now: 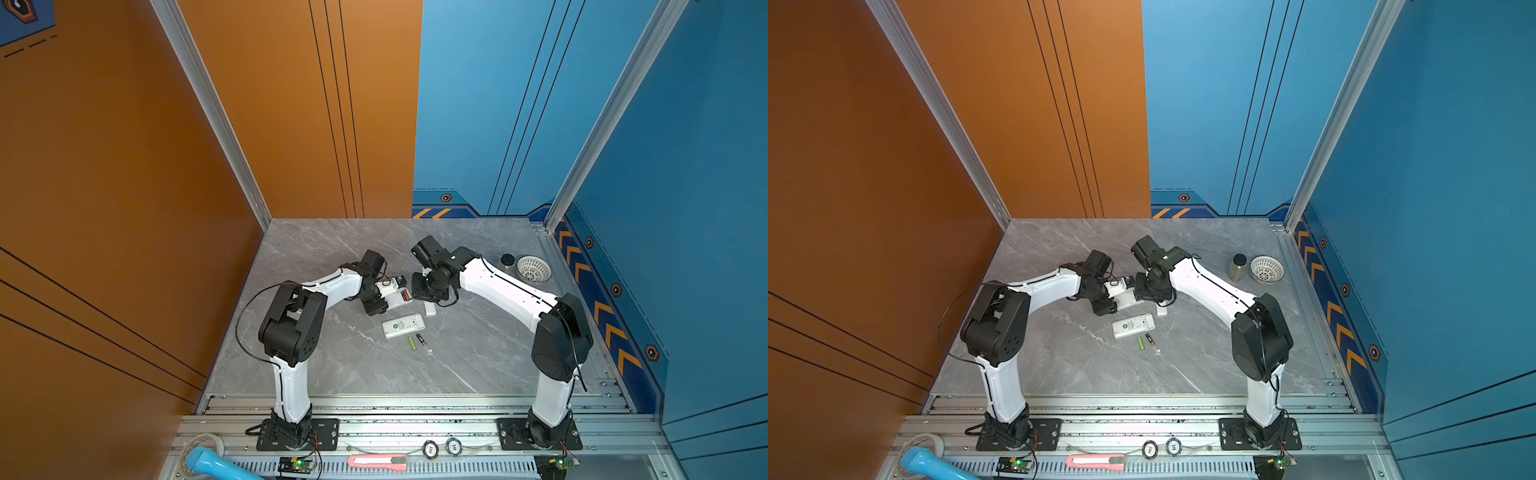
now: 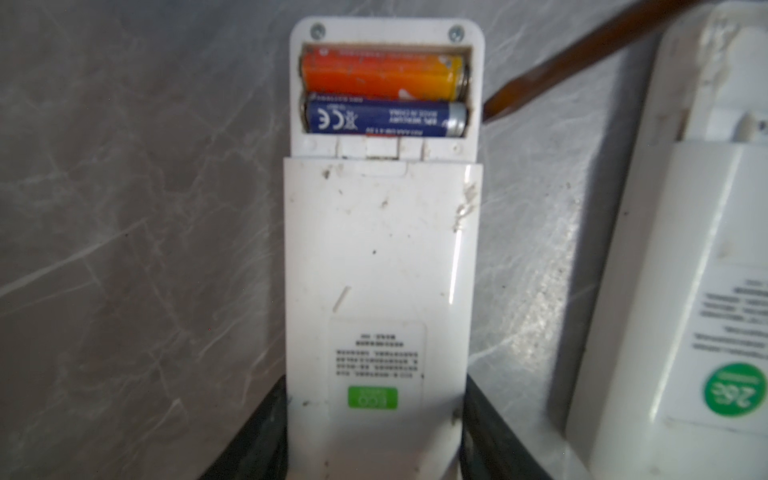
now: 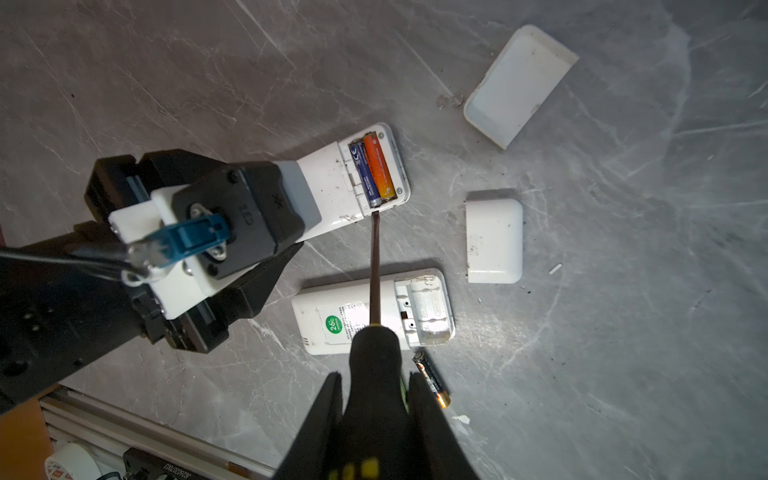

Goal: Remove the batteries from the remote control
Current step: 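Pry the blue battery out with the screwdriver tip in the right gripper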

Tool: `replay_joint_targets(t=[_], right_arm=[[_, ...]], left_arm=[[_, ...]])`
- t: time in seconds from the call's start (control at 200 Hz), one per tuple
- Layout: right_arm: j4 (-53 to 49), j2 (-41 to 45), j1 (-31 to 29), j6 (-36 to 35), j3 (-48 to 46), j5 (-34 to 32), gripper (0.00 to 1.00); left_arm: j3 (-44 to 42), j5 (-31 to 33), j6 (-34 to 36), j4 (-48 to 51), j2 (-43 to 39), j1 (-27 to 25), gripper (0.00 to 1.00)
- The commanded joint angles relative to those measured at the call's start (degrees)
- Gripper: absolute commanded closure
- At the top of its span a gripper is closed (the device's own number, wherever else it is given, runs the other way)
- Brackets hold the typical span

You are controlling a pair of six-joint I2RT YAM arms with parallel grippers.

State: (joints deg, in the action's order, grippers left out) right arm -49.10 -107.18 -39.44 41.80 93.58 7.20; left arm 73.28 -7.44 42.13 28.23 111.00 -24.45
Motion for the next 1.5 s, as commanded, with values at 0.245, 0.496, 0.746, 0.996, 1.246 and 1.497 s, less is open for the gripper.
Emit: replay_joint_targets(t=[0.245, 0.496, 0.746, 0.996, 1.246, 1.497], right_arm=[[-2.0, -2.0, 0.0, -1.4, 2.3, -1.1, 1.00], [-3.5, -2.7, -0.1, -1.8, 2.4, -2.2, 1.00], [0.4, -3.5, -4.2, -3.6, -0.3, -8.5, 1.00], [20.9, 2.1, -5.7, -4.5, -17.6, -10.7, 1.00], [39.7, 3.7, -8.0, -5.8, -28.8, -11.5, 1.00], [57.4, 5.6, -9.2, -7.5, -36.5, -14.5, 1.00]], left_arm=[[-1.2, 1.0, 0.3, 1.0, -0.5, -0.9, 0.67], [-1.4, 1.2, 0.4, 0.6, -0.7, -0.8, 0.68], [-1.5, -1.2, 0.4, 1.2, -0.7, -1.1, 0.82], [-0.6, -6.3, 1.2, 4.9, -0.4, -1.0, 0.96], [1.6, -10.7, 1.3, 7.9, -0.1, 0.4, 1.00], [2.9, -12.9, 1.5, 9.5, 0.4, 1.1, 1.00]])
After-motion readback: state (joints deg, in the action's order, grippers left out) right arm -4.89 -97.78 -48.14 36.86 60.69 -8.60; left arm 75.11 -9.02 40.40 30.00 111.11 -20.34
